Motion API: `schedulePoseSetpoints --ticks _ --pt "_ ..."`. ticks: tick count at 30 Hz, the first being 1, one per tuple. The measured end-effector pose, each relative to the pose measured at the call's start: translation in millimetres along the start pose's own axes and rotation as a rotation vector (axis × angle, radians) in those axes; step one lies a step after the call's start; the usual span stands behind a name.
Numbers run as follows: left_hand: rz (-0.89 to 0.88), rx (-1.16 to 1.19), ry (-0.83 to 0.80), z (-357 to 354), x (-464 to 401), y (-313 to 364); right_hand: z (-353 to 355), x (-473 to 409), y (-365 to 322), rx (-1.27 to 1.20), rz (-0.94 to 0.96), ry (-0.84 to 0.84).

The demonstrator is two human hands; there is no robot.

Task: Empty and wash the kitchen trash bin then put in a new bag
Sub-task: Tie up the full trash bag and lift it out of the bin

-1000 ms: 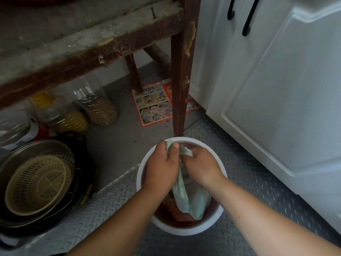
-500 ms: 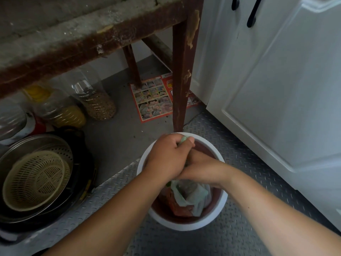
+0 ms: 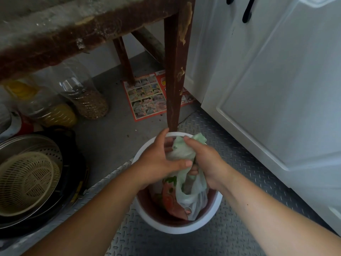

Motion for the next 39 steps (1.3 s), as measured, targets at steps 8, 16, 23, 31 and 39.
schedulePoseSetpoints --ticks 8,16,23,31,39 --pt "0.045 0.005 -0.010 -20 -5 -8 1 -4 -1 -0.171 -0.034 0.039" --pt "0.073 0.034 -0.050 -11 -11 -14 9 -12 -2 0.002 0.003 -0.157" --pt "0.143 0.116 -0.066 -6 -16 -22 4 -2 -4 0.093 -0.017 -0.418" --pt "0.235 0.151 -0.011 -4 -17 -21 11 -4 -26 1.193 0.435 -0.338" --pt "0.242 0.307 -0.041 -5 -9 -11 -2 10 -23 1.728 0.951 -0.206"
Point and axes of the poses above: each hand's wrist, its own x-axis away from the middle knuckle, its own z-axis out of the back of the hand, y = z × x, the point moved 6 cm from there along -x, towards the middle knuckle, and after that the axes turned 15 degrees about z, right-handed, at the moved point
